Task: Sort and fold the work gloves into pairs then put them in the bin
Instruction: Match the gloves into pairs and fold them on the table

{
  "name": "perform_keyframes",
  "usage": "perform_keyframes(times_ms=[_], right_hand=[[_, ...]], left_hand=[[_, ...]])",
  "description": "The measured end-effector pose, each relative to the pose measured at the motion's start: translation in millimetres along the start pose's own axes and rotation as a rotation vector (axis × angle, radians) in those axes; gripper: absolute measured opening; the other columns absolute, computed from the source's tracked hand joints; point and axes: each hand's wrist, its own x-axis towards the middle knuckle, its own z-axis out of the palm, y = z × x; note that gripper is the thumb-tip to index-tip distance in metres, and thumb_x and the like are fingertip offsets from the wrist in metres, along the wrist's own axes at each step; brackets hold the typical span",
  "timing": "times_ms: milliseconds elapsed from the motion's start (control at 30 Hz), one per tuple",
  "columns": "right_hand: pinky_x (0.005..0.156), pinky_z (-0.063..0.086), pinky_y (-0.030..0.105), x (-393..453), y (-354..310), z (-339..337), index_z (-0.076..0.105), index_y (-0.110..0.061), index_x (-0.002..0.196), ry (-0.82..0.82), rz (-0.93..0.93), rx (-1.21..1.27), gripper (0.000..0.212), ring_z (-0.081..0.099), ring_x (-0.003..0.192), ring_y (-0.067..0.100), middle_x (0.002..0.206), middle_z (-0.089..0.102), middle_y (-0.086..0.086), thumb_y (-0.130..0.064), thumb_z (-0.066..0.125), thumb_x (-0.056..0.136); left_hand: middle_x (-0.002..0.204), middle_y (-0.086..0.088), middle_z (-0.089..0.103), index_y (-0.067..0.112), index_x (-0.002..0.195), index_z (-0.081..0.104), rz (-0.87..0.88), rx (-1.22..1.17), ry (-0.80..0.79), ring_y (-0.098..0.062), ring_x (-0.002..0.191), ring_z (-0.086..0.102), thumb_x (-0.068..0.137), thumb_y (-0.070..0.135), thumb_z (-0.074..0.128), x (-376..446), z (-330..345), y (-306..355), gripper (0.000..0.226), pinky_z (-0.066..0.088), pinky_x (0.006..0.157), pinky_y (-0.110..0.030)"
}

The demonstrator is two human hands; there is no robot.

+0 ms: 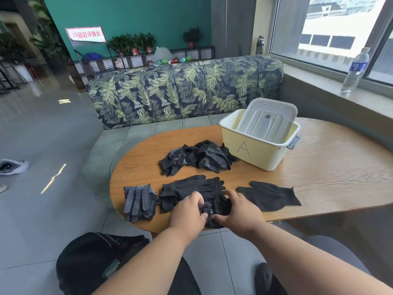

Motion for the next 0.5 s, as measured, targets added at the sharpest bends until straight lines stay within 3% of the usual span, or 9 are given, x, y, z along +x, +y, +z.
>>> perform_keyframes(times_ms=[100,233,367,500], right_hand=[[0.086,0.047,0.031,2,1,-2,0.042,-0.042,0.146,-0.001,0.038,0.049,0.068,0.063,0.117,0.019,0.14,0.059,-0.007,-0.062,0.062,0.084],[0.079,0.043,0.029,2,1,-10,0.044,-0.044,0.144,-0.04,0.08,0.133,0.064,0.064,0.105,0.019,0.13,0.067,-0.008,-0.055,0.062,0.083],[0.075,0.044,0.031,2,-1,-17,0.047,-0.042,0.14,-0.099,0.136,0.228,0.05,0.063,0.096,0.02,0.116,0.07,-0.007,-0.041,0.056,0.091],[0.081,0.052,0.03,1,3,-15,0.051,-0.041,0.136,-0.098,0.171,0.227,0.05,0.066,0.096,0.019,0.115,0.071,-0.006,-0.022,0.055,0.089]], left_hand=[[0.108,0.009,0.062,0.032,0.104,0.067,0.098,0.111,-0.014,-0.019,0.109,0.056,0.094,0.025,0.064,1,1,6,0.012,0.048,0.089,-0.034],[0.121,0.006,0.066,0.034,0.134,0.061,0.191,0.302,-0.074,-0.022,0.114,0.055,0.095,0.016,0.052,-1,7,14,0.043,0.045,0.097,-0.036],[0.125,0.002,0.064,0.033,0.145,0.047,0.142,0.354,-0.07,-0.027,0.117,0.052,0.091,0.033,0.048,-6,11,28,0.054,0.04,0.1,-0.042],[0.119,-0.003,0.057,0.033,0.126,0.056,0.141,0.463,-0.069,-0.031,0.114,0.046,0.085,0.062,0.043,-17,22,37,0.052,0.034,0.097,-0.046]])
